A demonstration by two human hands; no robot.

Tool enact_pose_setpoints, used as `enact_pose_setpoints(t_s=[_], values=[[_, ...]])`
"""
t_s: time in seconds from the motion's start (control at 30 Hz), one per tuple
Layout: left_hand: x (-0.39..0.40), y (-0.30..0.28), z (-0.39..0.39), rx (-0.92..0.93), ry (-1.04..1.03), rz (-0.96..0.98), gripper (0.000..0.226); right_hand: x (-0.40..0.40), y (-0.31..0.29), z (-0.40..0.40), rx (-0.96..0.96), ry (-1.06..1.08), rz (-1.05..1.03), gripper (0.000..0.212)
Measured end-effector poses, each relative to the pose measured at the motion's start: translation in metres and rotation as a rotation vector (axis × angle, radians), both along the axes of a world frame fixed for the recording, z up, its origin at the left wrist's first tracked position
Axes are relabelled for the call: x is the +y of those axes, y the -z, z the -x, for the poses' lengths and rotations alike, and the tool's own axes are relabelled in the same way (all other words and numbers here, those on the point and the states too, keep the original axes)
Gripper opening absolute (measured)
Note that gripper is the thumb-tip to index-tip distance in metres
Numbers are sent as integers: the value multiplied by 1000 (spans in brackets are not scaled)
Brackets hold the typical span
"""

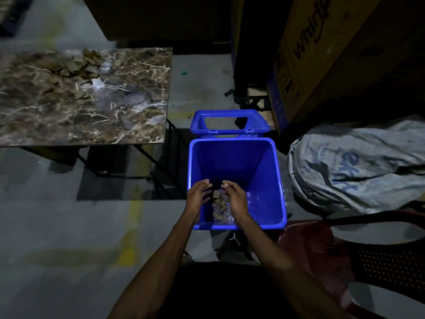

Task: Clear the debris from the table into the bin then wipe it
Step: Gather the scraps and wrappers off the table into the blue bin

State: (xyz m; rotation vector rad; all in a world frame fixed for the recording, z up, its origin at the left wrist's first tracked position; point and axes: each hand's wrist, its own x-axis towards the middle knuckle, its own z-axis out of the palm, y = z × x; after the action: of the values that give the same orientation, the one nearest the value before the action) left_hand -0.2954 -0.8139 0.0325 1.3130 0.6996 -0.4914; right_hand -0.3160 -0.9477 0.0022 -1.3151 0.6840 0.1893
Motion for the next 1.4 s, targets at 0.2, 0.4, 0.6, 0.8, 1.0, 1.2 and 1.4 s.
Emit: enact_pose_setpoints(t_s=[0.2,0.4,0.6,0.8,1.0,1.2,1.4], values=[[48,-13,41,-156,-40,-18,18,54,-26,21,-118,-150,114,19],[128,-19,85,-260,-96,-106,22,138,-49,50,-210,-353,198,20],[205,-34,115,-306,-258,-95,23,213,-65,65,-263,-504,218,19],[267,-37,120,-327,-417,-132,22,274,-68,57,-291,-637,185,20],[324,-31,108,-285,-398,-280,20,333,-64,23,-384,-795,331,20],[405,-27,62,-263,-379,-494,20,406,-31,-55,-512,-922,448,19],[469,-40,-24,-203,-465,-507,23,470,-27,-140,-558,-1031,415,20]])
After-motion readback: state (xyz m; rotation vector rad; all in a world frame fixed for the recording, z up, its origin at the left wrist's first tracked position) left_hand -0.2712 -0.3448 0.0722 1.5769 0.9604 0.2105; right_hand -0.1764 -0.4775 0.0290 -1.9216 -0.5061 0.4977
